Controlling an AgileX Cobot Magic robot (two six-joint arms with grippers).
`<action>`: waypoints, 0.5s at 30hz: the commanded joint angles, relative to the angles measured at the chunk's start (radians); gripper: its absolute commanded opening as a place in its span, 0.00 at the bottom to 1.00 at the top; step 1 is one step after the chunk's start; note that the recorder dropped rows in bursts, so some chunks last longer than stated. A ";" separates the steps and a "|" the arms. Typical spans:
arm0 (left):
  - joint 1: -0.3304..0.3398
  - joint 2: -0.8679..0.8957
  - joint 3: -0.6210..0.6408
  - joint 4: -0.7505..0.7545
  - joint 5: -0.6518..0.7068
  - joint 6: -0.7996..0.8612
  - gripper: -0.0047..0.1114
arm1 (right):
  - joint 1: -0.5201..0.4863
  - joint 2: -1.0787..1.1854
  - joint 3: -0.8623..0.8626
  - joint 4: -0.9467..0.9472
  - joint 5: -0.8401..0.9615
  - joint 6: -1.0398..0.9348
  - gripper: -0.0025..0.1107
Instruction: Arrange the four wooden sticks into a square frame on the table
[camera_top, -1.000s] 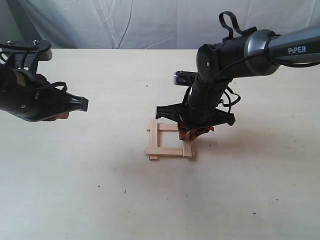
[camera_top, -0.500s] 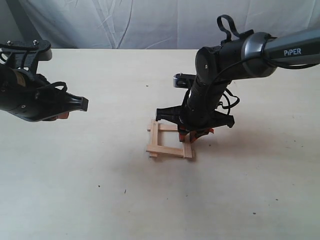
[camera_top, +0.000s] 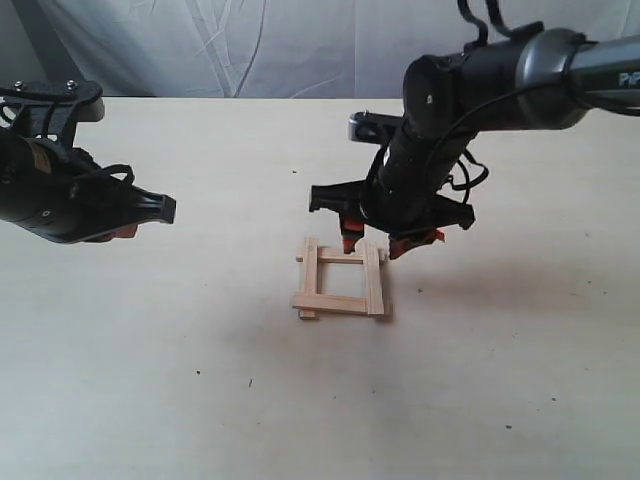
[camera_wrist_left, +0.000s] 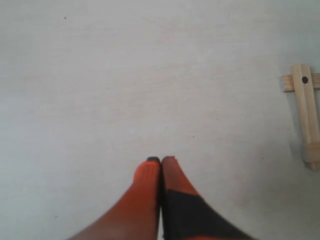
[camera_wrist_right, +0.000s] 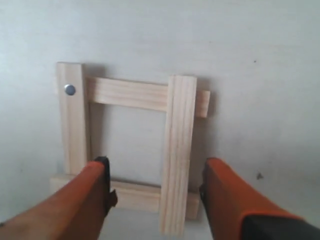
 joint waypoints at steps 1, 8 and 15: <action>0.002 -0.010 0.002 0.061 0.027 0.004 0.04 | -0.004 -0.092 0.036 -0.093 0.053 -0.010 0.40; 0.002 -0.111 0.105 0.093 -0.004 -0.005 0.04 | -0.069 -0.335 0.311 -0.199 0.002 -0.008 0.02; 0.002 -0.370 0.235 0.071 -0.027 -0.005 0.04 | -0.133 -0.726 0.520 -0.348 -0.042 -0.012 0.02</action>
